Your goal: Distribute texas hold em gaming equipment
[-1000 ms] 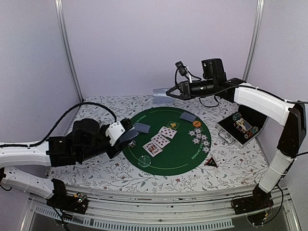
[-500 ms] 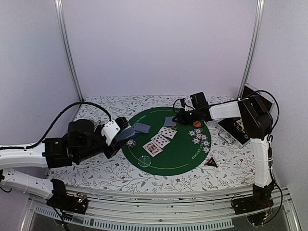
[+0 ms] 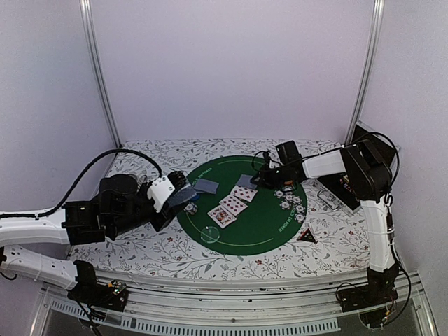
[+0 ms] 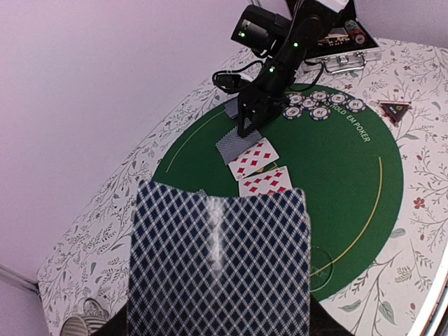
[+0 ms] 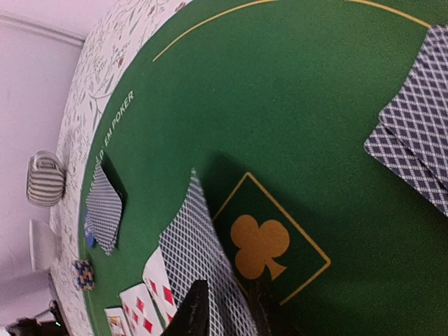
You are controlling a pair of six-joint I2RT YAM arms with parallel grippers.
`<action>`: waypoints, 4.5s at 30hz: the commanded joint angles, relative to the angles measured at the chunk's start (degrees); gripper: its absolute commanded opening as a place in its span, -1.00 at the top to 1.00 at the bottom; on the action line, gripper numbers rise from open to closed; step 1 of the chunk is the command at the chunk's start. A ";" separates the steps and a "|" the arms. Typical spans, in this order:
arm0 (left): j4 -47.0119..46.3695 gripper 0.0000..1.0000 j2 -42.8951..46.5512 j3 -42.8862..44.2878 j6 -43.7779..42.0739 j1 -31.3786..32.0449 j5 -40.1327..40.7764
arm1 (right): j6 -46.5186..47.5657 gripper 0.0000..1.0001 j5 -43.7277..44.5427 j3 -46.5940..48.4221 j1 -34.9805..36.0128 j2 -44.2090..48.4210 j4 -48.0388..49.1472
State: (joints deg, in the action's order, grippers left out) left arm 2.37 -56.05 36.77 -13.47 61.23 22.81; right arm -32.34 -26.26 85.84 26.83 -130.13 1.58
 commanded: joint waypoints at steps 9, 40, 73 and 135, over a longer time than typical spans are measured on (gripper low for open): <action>-1.10 -0.04 0.63 0.31 0.27 -0.27 -0.17 | 4.87 -0.31 10.82 -6.04 -0.21 10.44 -3.56; -5.18 -0.05 0.24 1.89 -5.40 1.33 -4.46 | 22.48 -0.99 -23.85 10.51 25.67 15.39 -8.73; -3.78 -0.05 1.14 -0.64 -2.79 1.50 0.59 | 26.35 0.96 -12.87 12.31 19.44 22.45 -26.87; -4.92 -0.05 -3.98 -6.98 17.48 -0.68 2.64 | -18.98 0.83 0.21 -1.24 -4.49 -2.73 19.32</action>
State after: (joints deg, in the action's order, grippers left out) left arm -1.26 -60.71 30.39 3.27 61.21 24.93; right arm -50.50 -24.36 84.14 21.96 -132.60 19.62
